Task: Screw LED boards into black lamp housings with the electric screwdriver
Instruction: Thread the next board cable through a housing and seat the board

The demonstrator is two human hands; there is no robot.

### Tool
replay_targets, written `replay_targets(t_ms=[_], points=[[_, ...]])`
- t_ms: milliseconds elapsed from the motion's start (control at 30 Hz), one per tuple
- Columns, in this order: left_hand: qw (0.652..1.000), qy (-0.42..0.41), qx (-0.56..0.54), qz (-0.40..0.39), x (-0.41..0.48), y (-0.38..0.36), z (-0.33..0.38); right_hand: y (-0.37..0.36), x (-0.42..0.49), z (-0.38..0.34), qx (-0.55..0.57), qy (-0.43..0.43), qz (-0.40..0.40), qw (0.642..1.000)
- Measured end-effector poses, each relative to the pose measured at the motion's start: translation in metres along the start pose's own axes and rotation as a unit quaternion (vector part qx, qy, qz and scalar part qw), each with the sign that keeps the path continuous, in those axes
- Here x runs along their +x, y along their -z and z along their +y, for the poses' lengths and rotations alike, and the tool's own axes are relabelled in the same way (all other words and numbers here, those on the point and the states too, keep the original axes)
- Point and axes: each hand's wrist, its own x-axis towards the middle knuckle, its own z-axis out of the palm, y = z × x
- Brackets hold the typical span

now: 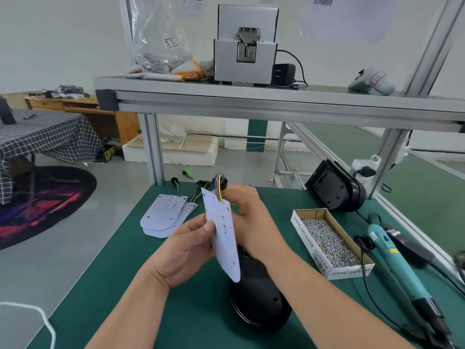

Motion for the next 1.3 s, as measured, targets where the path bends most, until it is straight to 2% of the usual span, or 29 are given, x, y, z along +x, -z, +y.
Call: replay_targets(t_ms=[67, 100, 167, 233, 333, 533, 633, 733, 833, 933, 1000, 1067, 1133, 1300], points=[[0.998, -0.006, -0.003, 0.061, 0.001, 0.001, 0.001, 0.006, 0.001, 0.012, -0.071, 0.038, -0.034, 0.996], [0.995, -0.004, -0.010, 0.100, 0.003, 0.003, 0.001, 0.010, 0.002, 0.023, -0.084, 0.022, -0.057, 0.995], [0.984, 0.005, -0.049, 0.173, 0.003, 0.009, -0.001, 0.018, 0.004, 0.048, -0.124, -0.081, -0.101, 0.984], [0.973, -0.001, -0.106, 0.204, 0.002, 0.016, 0.000, 0.025, 0.002, 0.073, -0.164, -0.188, -0.145, 0.957], [0.965, -0.020, -0.157, 0.209, 0.004, 0.023, 0.003, 0.032, 0.003, 0.091, -0.181, -0.235, -0.148, 0.944], [0.953, -0.004, -0.215, 0.215, 0.002, 0.029, 0.008, 0.043, 0.006, 0.097, -0.210, -0.230, -0.137, 0.940], [0.951, 0.010, -0.230, 0.206, -0.003, 0.029, 0.011, 0.048, 0.006, 0.100, -0.278, -0.149, -0.126, 0.941], [0.959, 0.035, -0.225, 0.166, -0.009, 0.030, 0.014, 0.054, 0.002, 0.109, -0.392, -0.046, -0.118, 0.911], [0.970, 0.045, -0.198, 0.133, -0.014, 0.031, 0.017, 0.071, -0.004, 0.118, -0.410, -0.073, -0.063, 0.907], [0.975, 0.046, -0.149, 0.156, -0.010, 0.024, 0.015, 0.085, -0.008, 0.126, -0.344, -0.138, -0.022, 0.928], [0.974, 0.047, -0.117, 0.187, -0.005, 0.014, 0.010, 0.089, -0.012, 0.127, -0.203, -0.171, 0.038, 0.963], [0.973, 0.044, -0.098, 0.206, 0.000, 0.009, 0.003, 0.090, -0.021, 0.120, -0.030, -0.181, 0.087, 0.979], [0.976, 0.052, -0.054, 0.206, 0.003, 0.003, -0.004, 0.088, -0.032, 0.110, 0.067, -0.169, 0.120, 0.976], [0.976, 0.087, 0.069, 0.190, 0.006, -0.002, -0.016, 0.083, -0.061, 0.083, 0.216, -0.102, 0.186, 0.953]])
